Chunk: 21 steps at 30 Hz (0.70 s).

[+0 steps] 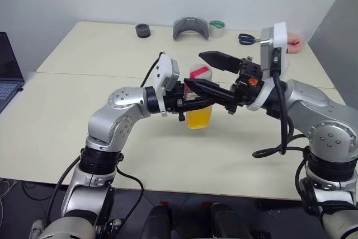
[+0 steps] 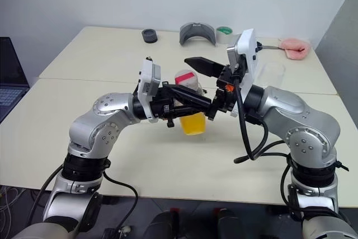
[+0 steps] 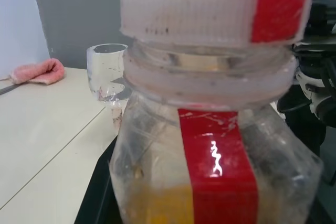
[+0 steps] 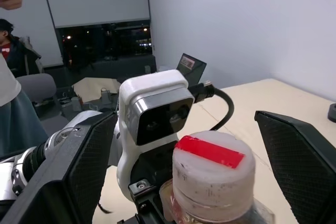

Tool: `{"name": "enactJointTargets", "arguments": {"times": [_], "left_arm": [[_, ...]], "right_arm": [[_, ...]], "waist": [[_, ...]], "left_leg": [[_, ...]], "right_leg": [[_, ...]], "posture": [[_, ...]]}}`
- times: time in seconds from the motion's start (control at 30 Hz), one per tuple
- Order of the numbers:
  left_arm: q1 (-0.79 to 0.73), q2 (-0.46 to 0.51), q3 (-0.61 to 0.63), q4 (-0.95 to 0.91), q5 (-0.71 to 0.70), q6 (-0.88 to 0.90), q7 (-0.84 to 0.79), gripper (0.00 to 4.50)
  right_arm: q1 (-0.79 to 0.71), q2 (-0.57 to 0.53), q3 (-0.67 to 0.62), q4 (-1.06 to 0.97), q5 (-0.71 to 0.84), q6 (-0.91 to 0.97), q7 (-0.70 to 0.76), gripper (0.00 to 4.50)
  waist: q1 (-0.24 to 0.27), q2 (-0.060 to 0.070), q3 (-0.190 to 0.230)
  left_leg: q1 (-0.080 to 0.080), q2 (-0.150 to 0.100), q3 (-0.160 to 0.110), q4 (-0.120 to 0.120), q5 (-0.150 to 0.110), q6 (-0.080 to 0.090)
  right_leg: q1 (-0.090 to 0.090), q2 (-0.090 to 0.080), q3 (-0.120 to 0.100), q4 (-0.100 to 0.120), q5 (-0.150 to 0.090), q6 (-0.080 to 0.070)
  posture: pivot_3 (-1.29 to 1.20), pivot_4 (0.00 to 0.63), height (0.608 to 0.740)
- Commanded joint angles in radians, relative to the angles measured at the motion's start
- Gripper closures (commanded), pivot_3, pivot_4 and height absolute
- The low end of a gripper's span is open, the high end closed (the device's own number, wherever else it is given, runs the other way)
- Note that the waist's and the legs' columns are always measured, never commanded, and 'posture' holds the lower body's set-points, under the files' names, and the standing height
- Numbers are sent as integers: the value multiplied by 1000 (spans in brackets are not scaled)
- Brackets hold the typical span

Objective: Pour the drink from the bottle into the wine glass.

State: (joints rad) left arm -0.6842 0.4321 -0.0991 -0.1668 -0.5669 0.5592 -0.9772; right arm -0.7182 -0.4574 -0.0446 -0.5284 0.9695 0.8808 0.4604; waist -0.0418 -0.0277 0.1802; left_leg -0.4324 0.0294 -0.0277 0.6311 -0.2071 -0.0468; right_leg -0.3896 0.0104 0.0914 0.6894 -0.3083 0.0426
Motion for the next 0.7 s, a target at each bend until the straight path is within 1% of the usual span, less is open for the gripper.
{"name": "enactJointTargets", "arguments": {"times": [0.03, 0.13, 0.2, 0.27, 0.4, 0.43, 0.6, 0.7], "left_arm": [[-12, -3, 14, -54, -12, -14, 5, 2777], [-11, -5, 12, -61, -14, -12, 9, 2777], [-8, -5, 11, -65, -15, -11, 10, 2777], [-6, -7, 12, -65, -14, -12, 13, 2777], [-9, -11, 12, -57, -10, -17, 13, 2777], [-9, -11, 12, -58, -10, -17, 13, 2777], [-1, -18, 6, -67, -14, -14, 15, 2777], [12, -14, 4, -82, -21, -7, 15, 2777]], "right_arm": [[-4, -5, 4, -3, -7, -26, 30, 29], [6, -8, 6, 4, -15, -31, 45, 29], [0, -3, 4, 11, -14, -33, 44, 391], [-3, -2, 1, 15, -12, -35, 44, 994], [-9, -5, -8, 20, -8, -40, 44, 2476], [-12, -5, -8, 22, -13, -43, 43, 2717], [-31, -8, -15, 43, -48, -69, 38, 2713], [-62, -39, -5, 57, -114, -112, 75, 2713]], "waist": [[0, 0, 0], [0, 0, 0], [0, 0, 0], [0, 0, 0], [0, 0, 0], [0, 0, 0], [0, 0, 0], [0, 0, 0]], "left_leg": [[0, 0, 0, 0, 0, 0], [0, 0, 0, 0, 0, 0], [0, 0, 0, 0, 0, 0], [0, 0, 0, 0, 0, 0], [0, 0, 0, 0, 0, 0], [0, 0, 0, 0, 0, 0], [0, 0, 0, 0, 0, 0], [0, 0, 0, 0, 0, 0]], "right_leg": [[0, 0, 0, 0, 0, 0], [0, 0, 0, 0, 0, 0], [0, 0, 0, 0, 0, 0], [0, 0, 0, 0, 0, 0], [0, 0, 0, 0, 0, 0], [0, 0, 0, 0, 0, 0], [0, 0, 0, 0, 0, 0], [0, 0, 0, 0, 0, 0]], "posture": [[0, 150, 740], [0, 150, 740], [0, 150, 740], [0, 150, 740], [0, 150, 740], [0, 150, 740], [0, 150, 740], [0, 150, 740]]}}
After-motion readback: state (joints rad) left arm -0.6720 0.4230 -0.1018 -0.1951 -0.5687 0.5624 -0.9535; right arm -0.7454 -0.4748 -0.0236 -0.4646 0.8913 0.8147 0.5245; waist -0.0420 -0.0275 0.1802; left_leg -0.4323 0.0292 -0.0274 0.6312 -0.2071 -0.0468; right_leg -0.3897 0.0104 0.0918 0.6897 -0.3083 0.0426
